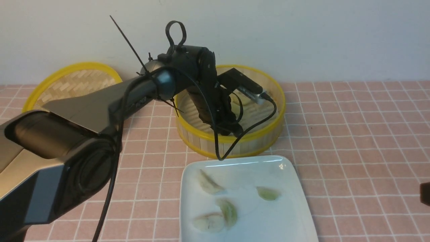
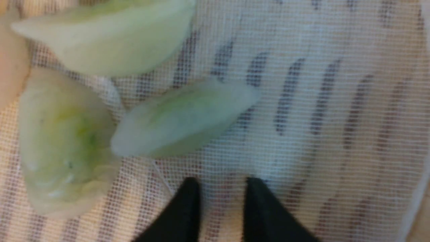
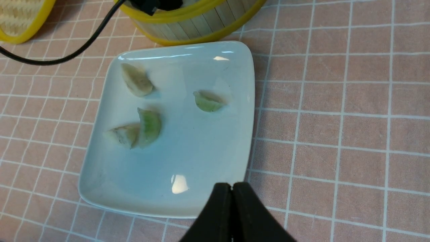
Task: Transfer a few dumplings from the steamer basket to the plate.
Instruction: Use the left arm to grab a dumpling from the steamer, then use the left arm to put the dumpling into the plate, then use the right arm to grab a dumpling from inside the steamer
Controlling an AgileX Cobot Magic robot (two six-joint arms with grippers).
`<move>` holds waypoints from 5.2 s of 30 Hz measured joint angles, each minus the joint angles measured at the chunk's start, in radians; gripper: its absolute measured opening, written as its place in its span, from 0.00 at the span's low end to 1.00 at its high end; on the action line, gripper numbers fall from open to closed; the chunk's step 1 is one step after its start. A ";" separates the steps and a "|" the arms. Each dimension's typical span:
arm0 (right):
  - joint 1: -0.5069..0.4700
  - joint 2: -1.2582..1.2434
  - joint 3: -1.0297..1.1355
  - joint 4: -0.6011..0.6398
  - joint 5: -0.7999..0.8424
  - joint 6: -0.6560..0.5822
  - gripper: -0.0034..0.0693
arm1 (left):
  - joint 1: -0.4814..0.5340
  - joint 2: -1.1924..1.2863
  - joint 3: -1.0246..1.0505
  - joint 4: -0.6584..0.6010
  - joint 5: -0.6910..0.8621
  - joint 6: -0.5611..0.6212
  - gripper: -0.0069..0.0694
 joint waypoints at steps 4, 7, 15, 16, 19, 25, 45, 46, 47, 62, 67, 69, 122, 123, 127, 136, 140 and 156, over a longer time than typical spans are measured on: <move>0.000 0.000 0.000 0.000 0.015 -0.009 0.03 | -0.007 0.017 -0.092 0.033 0.107 -0.071 0.10; 0.000 0.001 0.000 0.000 0.025 -0.016 0.03 | -0.007 0.012 -0.169 0.044 0.208 -0.103 0.08; 0.000 0.002 0.000 0.020 0.045 -0.016 0.03 | -0.007 -0.045 -0.287 0.045 0.283 -0.116 0.08; 0.000 0.002 0.000 0.024 0.048 -0.016 0.03 | -0.007 -0.053 -0.287 0.045 0.286 -0.119 0.08; 0.000 0.002 0.000 0.031 0.052 -0.016 0.03 | -0.007 -0.086 -0.256 0.045 0.286 -0.127 0.08; 0.000 0.002 -0.001 0.037 0.070 -0.028 0.03 | -0.007 -0.282 -0.008 0.044 0.289 -0.121 0.08; 0.000 0.002 -0.001 0.047 0.071 -0.049 0.03 | -0.006 -0.048 0.068 -0.019 -0.197 0.092 0.60; 0.000 0.002 -0.001 0.048 0.071 -0.049 0.03 | -0.007 -0.035 0.068 -0.019 -0.210 0.092 0.64; 0.000 0.002 -0.001 0.048 0.071 -0.049 0.03 | -0.007 -0.023 0.068 -0.019 -0.221 0.092 0.68; 0.000 0.002 -0.001 0.091 0.078 -0.041 0.03 | -0.007 -0.002 0.058 -0.035 -0.222 0.047 0.42; 0.000 0.002 -0.001 0.108 0.093 -0.042 0.03 | -0.007 -0.035 0.062 -0.021 -0.124 0.018 0.34; 0.000 0.002 -0.001 0.113 0.095 -0.042 0.03 | -0.007 -0.063 0.065 -0.018 -0.093 0.008 0.28; 0.000 0.006 -0.005 0.167 0.008 -0.150 0.03 | -0.148 -0.423 0.662 -0.223 -0.164 0.035 0.70; 0.000 0.015 -0.011 0.168 -0.003 -0.161 0.03 | -0.147 -0.424 0.646 -0.217 -0.144 0.017 0.71; 0.000 0.103 -0.074 0.175 -0.013 -0.191 0.03 | -0.134 -0.462 0.591 -0.183 -0.051 -0.068 0.59; 0.106 0.569 -0.392 0.105 -0.039 -0.250 0.03 | -0.042 -0.908 0.663 -0.139 -0.006 -0.153 0.09; 0.177 0.781 -0.571 0.032 -0.077 -0.249 0.04 | -0.042 -1.110 0.792 -0.139 -0.014 -0.153 0.08; 0.256 1.609 -1.336 -0.175 -0.024 -0.185 0.51 | -0.042 -1.391 0.984 -0.123 0.014 -0.204 0.08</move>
